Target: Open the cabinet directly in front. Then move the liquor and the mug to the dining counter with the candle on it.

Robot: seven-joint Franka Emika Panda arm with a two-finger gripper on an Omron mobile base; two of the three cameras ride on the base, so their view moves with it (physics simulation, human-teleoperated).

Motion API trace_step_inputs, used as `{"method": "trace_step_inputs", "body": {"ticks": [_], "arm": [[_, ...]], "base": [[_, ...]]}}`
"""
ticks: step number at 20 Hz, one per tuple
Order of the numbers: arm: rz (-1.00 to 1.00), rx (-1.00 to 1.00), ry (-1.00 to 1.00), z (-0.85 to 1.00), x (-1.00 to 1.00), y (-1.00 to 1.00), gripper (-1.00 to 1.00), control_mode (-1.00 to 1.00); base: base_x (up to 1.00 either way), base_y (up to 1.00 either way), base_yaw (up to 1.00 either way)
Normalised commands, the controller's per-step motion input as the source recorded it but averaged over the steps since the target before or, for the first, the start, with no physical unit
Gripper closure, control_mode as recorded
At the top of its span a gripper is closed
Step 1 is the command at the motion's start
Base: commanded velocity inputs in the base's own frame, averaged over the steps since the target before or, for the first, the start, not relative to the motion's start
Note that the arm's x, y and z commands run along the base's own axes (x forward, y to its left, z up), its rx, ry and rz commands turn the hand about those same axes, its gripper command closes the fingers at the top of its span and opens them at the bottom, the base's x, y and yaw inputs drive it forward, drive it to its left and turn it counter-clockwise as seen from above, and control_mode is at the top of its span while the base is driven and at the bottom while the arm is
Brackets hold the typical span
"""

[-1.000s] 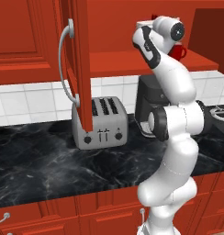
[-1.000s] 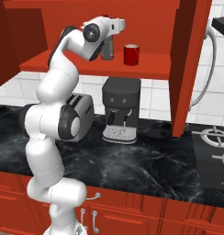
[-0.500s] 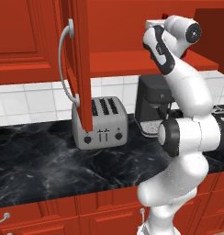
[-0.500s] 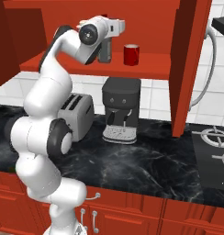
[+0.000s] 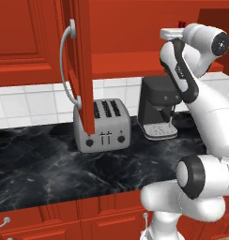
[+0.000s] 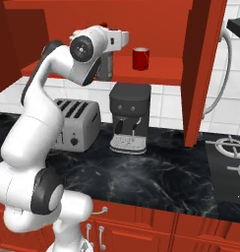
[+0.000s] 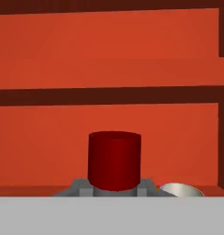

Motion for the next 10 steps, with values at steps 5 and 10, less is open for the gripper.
{"method": "trace_step_inputs", "body": {"ticks": [5, 10], "arm": [[0.0, -0.03, 0.04, -0.9, -1.0, 0.15, 1.0, -1.0], [0.0, -0.03, -0.06, -0.82, -1.0, 0.03, 1.0, -1.0]], "base": [[0.0, 0.0, 0.0], [0.0, 0.0, 0.0]]}}
